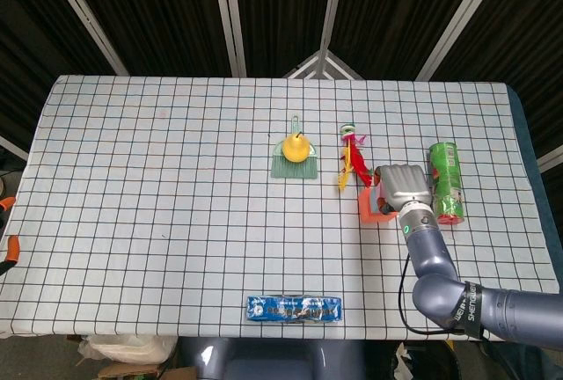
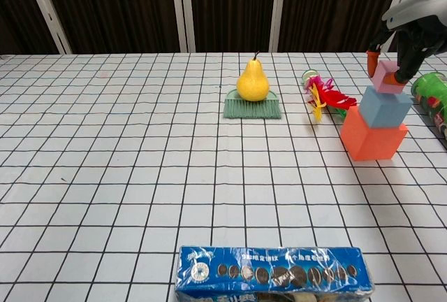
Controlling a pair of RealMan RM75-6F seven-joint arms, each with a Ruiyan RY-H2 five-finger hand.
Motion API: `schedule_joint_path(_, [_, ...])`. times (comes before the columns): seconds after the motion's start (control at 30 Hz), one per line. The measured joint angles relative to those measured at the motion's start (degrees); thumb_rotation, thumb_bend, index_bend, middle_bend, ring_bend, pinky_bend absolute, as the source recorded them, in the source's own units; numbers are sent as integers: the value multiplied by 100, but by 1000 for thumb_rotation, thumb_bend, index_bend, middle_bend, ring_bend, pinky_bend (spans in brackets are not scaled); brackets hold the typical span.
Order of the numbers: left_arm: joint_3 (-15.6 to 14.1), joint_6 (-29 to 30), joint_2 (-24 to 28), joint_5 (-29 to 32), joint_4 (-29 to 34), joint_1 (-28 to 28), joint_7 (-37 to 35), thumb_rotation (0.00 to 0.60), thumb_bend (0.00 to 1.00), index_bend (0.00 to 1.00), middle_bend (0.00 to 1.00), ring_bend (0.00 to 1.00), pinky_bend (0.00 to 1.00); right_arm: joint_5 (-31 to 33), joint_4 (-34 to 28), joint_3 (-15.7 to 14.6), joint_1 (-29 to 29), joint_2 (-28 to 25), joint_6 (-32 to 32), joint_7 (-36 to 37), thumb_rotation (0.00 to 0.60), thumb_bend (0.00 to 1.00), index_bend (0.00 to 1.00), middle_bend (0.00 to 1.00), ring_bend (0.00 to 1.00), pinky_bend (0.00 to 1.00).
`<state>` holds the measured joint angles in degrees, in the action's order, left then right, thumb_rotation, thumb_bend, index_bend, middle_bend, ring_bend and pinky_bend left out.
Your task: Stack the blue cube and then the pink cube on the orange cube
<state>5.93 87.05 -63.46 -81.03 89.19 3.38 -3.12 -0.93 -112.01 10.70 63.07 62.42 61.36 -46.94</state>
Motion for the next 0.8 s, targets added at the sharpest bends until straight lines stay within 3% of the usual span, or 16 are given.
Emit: schedule_joint_path(0.8, [18,-5,5,55,22,-8,22,600,584,175,66,0,0,-48,138,-166,-24,6,-175,124,600,484,446,1000,1000,1000])
